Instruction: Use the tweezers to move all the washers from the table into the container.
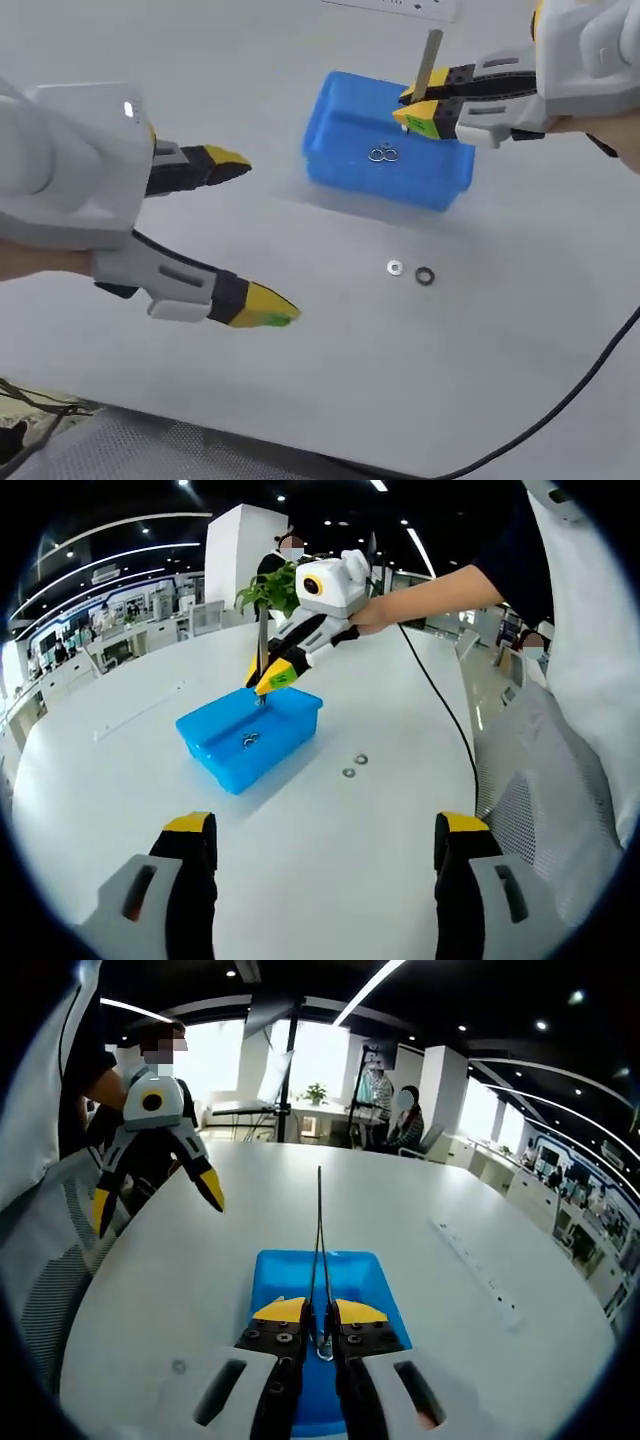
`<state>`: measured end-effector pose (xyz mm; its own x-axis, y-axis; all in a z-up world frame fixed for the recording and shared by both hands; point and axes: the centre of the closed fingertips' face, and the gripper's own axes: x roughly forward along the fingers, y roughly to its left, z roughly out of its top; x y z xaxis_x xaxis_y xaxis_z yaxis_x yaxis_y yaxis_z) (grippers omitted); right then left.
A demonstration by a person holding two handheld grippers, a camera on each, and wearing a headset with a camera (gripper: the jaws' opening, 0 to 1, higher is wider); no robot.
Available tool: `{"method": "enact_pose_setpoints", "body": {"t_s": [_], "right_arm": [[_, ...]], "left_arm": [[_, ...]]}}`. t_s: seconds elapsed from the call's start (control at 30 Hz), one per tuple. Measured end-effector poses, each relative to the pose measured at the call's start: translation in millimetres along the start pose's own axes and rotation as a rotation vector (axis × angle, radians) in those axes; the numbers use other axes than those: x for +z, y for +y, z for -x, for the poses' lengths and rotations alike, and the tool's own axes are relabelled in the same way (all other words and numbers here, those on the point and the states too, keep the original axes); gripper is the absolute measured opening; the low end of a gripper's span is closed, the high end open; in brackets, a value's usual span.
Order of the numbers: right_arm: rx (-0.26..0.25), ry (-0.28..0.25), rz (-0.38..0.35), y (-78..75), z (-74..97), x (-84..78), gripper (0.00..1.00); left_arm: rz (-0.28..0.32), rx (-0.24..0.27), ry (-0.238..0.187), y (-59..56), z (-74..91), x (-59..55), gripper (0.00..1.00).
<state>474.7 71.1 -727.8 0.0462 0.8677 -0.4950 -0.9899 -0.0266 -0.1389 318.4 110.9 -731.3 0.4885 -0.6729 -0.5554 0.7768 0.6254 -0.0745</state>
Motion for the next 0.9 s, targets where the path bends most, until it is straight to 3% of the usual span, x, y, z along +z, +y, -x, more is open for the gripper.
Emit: {"method": "enact_pose_setpoints", "body": {"t_s": [0.23, 0.6, 0.9], "right_arm": [[-0.005, 0.022, -0.027, -2.3, -12.6, -20.3, 0.1], [0.004, 0.034, -0.03, 1.8, -25.6, -34.3, 0.1], [0.002, 0.019, -0.048, 2.8, -26.1, -35.1, 0.1]], "left_arm": [[0.029, 0.011, 0.009, 5.8, 0.4, -3.8, 0.99], [0.049, 0.008, 0.034, 6.3, 0.9, -11.5, 0.99], [0.062, 0.007, 0.045, 3.6, 0.4, -14.7, 0.99]]}}
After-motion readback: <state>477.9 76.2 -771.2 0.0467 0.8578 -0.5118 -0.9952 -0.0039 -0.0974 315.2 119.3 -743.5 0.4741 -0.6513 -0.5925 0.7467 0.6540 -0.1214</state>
